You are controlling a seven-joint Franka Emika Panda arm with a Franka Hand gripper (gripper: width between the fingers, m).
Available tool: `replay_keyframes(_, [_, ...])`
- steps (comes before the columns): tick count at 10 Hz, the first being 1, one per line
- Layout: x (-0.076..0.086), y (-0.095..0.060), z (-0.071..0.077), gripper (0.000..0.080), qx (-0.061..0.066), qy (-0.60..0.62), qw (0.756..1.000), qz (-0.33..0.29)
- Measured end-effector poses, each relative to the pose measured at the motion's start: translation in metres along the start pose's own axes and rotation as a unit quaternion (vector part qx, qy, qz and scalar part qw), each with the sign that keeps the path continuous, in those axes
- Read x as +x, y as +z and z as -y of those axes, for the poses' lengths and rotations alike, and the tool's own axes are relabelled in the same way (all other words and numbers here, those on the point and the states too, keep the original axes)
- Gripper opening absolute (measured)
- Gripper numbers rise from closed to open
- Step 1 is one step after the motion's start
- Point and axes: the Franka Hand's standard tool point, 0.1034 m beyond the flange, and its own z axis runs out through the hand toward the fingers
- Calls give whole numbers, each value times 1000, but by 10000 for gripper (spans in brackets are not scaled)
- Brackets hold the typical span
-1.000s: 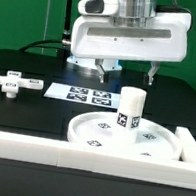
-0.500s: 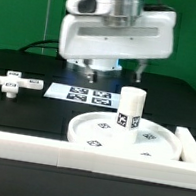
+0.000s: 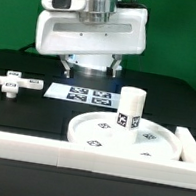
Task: Assemble round table
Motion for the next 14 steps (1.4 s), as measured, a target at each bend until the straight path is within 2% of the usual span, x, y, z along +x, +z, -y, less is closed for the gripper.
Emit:
replay_keyframes(1, [1,0,0,649,-7,-42,999,0])
replay_keyframes(3, [-1,0,-10,649,-55,-209,976,-18])
replay_keyframes(5, [-11,1,-29,649,-73,-345,936,-11])
replay_keyframes(7, [-12,1,-32,649,-76,-393,916,-4])
replay_keyframes(10, [-17,2,-37,649,-76,-384,920,-1])
replay_keyframes(12, [-33,0,-67,649,-77,-388,918,7])
replay_keyframes(14, [-41,-3,-84,649,-80,-376,923,9])
